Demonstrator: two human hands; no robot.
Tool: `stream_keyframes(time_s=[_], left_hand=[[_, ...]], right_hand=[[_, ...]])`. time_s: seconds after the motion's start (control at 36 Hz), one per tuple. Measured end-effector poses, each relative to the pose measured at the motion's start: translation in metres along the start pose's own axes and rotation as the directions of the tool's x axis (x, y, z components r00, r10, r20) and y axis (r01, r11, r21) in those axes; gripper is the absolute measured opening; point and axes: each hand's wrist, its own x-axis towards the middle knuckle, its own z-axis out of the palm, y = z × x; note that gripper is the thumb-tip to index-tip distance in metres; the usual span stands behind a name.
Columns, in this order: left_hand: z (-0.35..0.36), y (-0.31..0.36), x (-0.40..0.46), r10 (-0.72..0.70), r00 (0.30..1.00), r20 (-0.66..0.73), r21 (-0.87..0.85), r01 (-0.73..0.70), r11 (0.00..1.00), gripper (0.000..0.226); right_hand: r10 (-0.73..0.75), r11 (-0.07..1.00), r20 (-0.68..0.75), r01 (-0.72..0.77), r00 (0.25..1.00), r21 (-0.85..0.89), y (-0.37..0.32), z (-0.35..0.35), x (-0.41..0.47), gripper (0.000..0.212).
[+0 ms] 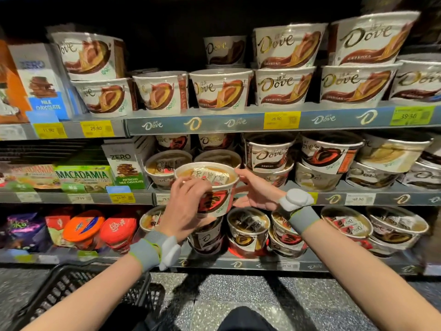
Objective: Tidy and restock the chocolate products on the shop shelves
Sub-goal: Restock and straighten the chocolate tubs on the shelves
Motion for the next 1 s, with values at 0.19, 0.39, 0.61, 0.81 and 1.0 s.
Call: stream_keyframes(time_s=[0.19, 0.39, 0.61, 0.81, 1.0], left_hand=[[-0.007, -0.011, -0.006, -0.131, 0.991, -0.007, -0.030, 0.130, 0.991, 0.098], [-0.008, -0.034, -0.019, -0.626, 0.775, 0.083, -0.270, 0.622, 0.735, 0.088], [-0.017, -0.038, -0.004, -0.671, 0.651, 0.355, -0.594, 0.711, 0.375, 0.041], [-0.017, -0.062, 0.030, -0.692, 0.642, 0.330, -0.686, 0.667, 0.292, 0.041], [-0.009, -0.075, 0.036, -0.705, 0.619, 0.346, -0.699, 0.671, 0.246, 0.044]], right_hand=[[-0.166, 0.962, -0.187, 0.117, 0.968, -0.247, -0.002, 0.005, -0.006, 0.041], [-0.271, 0.866, -0.261, 0.117, 0.926, -0.486, 0.007, 0.005, -0.009, 0.044], [-0.310, 0.899, -0.298, 0.176, 0.903, -0.402, -0.015, 0.011, -0.003, 0.036], [-0.270, 0.955, -0.365, 0.201, 0.891, -0.218, -0.051, 0.024, 0.011, 0.050], [-0.218, 0.965, -0.370, 0.255, 0.903, 0.054, -0.042, 0.035, 0.026, 0.028]])
